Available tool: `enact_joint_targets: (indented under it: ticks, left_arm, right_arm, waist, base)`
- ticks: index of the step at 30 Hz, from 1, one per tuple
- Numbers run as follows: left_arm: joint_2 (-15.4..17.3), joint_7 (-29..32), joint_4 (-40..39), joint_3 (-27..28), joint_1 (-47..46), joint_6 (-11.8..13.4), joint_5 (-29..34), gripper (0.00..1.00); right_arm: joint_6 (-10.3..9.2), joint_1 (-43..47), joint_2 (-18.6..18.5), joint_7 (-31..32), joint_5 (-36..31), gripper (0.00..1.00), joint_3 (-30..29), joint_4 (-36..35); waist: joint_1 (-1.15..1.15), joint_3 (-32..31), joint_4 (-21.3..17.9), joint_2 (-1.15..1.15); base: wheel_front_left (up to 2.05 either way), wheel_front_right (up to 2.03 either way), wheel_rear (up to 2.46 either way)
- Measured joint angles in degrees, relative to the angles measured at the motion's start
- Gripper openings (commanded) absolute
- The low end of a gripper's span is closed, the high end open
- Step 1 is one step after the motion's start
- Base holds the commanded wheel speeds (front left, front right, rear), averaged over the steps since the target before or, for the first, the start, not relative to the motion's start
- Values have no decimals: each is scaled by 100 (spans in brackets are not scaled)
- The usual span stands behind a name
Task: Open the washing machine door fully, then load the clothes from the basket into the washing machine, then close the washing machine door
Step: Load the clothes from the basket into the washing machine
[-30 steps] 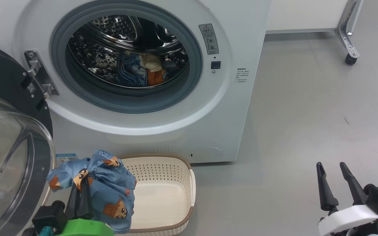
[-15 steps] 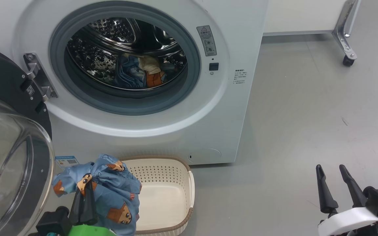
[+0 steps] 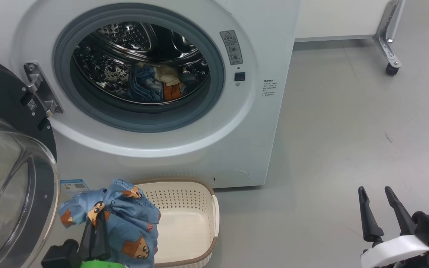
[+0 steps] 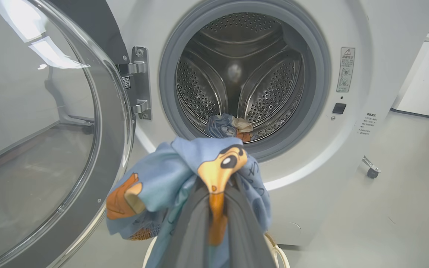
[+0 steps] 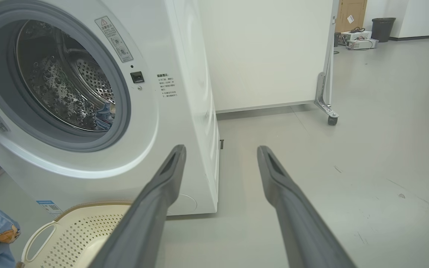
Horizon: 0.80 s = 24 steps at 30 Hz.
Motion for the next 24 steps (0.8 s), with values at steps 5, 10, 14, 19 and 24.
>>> enact_joint_targets:
  ticks: [5,10,14,19,24]
  left_arm:
    - [1,0,-15,-1,55,47,0,0]
    - [1,0,-18,-1,75,53,1,0]
    - [2,0,-56,8,76,68,1,0]
    - [2,0,-77,71,53,77,0,0]
    - [2,0,-102,193,-29,101,1,0]
  right_arm:
    - [0,1,0,0,0,100,11,-7]
    - [0,2,3,0,0,100,135,-29]
    - [0,-1,5,0,0,100,135,-69]
    - [0,-34,58,1,0,100,143,-93]
    - [0,-172,105,0,0,100,157,-123]
  waist:
    - [0,5,-21,0]
    - [0,46,-64,0]
    - [0,131,-127,0]
    - [0,314,-248,0]
    - [0,472,-399,0]
  base:
    - [0,0,0]
    - [0,0,0]
    - [0,0,0]
    - [0,0,0]
    - [0,0,0]
